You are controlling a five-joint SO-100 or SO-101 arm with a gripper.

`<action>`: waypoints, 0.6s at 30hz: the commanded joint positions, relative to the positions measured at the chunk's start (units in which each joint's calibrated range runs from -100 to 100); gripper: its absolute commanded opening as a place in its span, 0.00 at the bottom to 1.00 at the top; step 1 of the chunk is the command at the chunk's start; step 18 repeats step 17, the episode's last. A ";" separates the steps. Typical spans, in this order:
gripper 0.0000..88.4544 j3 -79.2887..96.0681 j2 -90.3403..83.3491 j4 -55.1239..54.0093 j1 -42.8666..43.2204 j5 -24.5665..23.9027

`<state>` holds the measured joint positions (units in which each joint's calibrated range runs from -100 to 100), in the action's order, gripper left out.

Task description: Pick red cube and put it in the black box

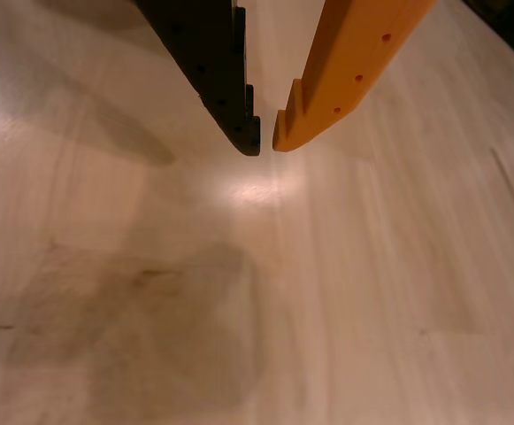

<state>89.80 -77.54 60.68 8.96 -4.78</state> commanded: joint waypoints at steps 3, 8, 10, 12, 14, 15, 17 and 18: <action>0.01 1.24 -4.92 0.01 1.78 -0.21; 0.01 2.15 -11.43 5.41 4.15 0.09; 0.01 2.42 -13.69 7.13 4.08 0.22; 0.01 2.60 -14.78 7.71 4.00 0.22; 0.01 2.69 -15.11 7.87 3.92 0.03; 0.01 2.69 -15.11 7.87 3.85 -0.03; 0.01 2.69 -15.11 7.87 3.85 0.16; 0.01 2.69 -15.11 7.87 3.85 0.16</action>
